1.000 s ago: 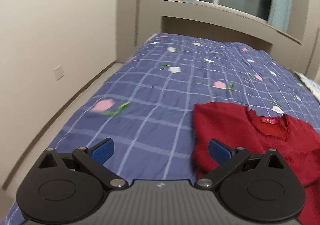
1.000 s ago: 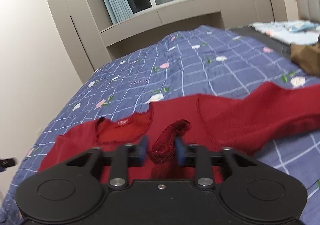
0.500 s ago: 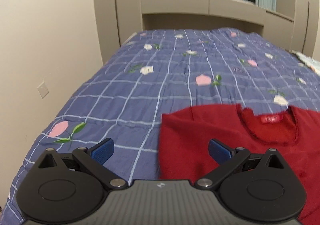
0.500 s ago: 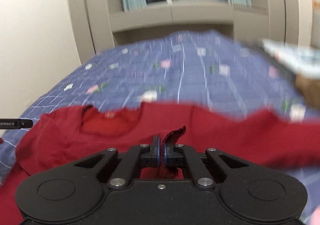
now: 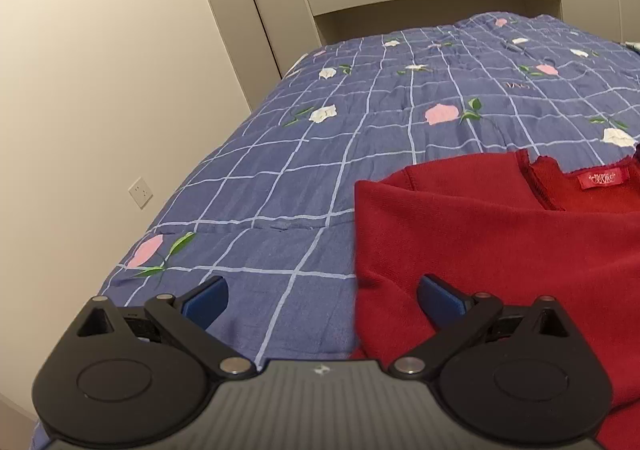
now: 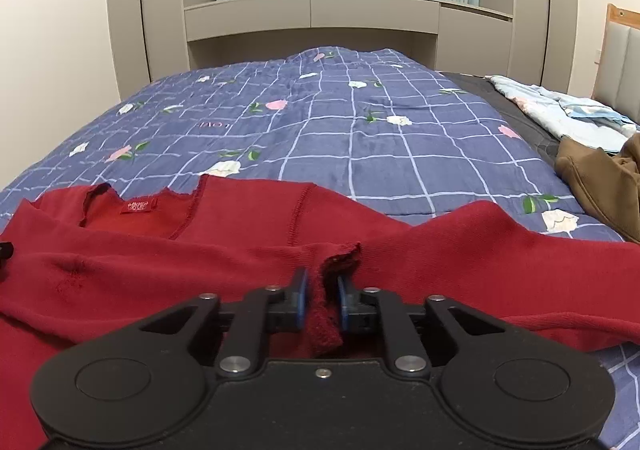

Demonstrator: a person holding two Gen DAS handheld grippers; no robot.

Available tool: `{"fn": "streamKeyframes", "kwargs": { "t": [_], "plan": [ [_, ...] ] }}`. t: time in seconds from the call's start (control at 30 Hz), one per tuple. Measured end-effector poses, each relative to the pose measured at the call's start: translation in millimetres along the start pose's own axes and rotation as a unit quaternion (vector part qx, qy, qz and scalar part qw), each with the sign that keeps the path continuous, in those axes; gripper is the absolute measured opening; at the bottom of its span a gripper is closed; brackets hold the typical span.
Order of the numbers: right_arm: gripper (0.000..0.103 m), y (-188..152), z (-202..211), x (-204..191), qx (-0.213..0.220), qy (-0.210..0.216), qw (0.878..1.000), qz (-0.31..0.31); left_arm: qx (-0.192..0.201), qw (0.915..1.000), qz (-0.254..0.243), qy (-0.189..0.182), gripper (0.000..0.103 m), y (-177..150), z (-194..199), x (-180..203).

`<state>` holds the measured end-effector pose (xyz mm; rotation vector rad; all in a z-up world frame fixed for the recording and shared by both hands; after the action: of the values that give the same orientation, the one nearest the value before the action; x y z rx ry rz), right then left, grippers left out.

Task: Fold small clothes

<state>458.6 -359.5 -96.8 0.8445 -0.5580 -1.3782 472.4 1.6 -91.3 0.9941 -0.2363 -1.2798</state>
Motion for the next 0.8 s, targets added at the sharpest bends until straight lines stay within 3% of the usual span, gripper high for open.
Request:
{"fn": "streamKeyframes", "kwargs": {
  "t": [0.03, 0.17, 0.23, 0.3, 0.43, 0.53, 0.7, 0.8],
  "plan": [
    [0.027, 0, 2, 2, 0.002, 0.001, 1.000, -0.003, -0.001, 1.0000, 0.001, -0.001, 0.103, 0, 1, 0],
    [0.074, -4, 27, 15, 0.029, 0.011, 0.999, -0.032, -0.009, 0.9999, 0.008, -0.004, 0.102, 3, 5, -5],
    [0.079, -14, 48, 24, 0.044, 0.016, 0.997, -0.055, -0.004, 0.9998, 0.018, -0.006, 0.103, 4, 13, -10],
    [0.095, -25, 67, 35, 0.048, 0.010, 0.996, -0.077, 0.006, 0.9995, 0.029, -0.013, 0.103, 4, 27, -14],
    [0.101, -48, 101, 67, 0.054, -0.039, 0.991, -0.119, 0.024, 0.9980, 0.042, -0.042, 0.103, -1, 59, -13],
    [0.102, -60, 119, 98, 0.061, -0.086, 0.980, -0.170, 0.029, 0.9960, 0.044, -0.073, 0.103, -9, 83, -4],
    [0.101, -62, 129, 157, 0.086, -0.132, 0.952, -0.263, 0.032, 0.9913, 0.020, -0.126, 0.103, -20, 113, 25],
    [0.098, -61, 130, 194, 0.105, -0.160, 0.925, -0.328, 0.043, 0.9891, -0.002, -0.141, 0.103, -15, 122, 48]
  ]
}}
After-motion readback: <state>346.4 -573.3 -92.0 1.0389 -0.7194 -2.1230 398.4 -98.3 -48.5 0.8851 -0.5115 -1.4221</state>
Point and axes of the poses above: each gripper's, at about its wrist camera, not at the fingertips, and z roughly against the way its jaws point, x to its right, y to its top, the point moved 1 cm from there along -z, roughly the way its jaws point, and after that the axes turned 8 degrees about y, right-handed, at the moved point
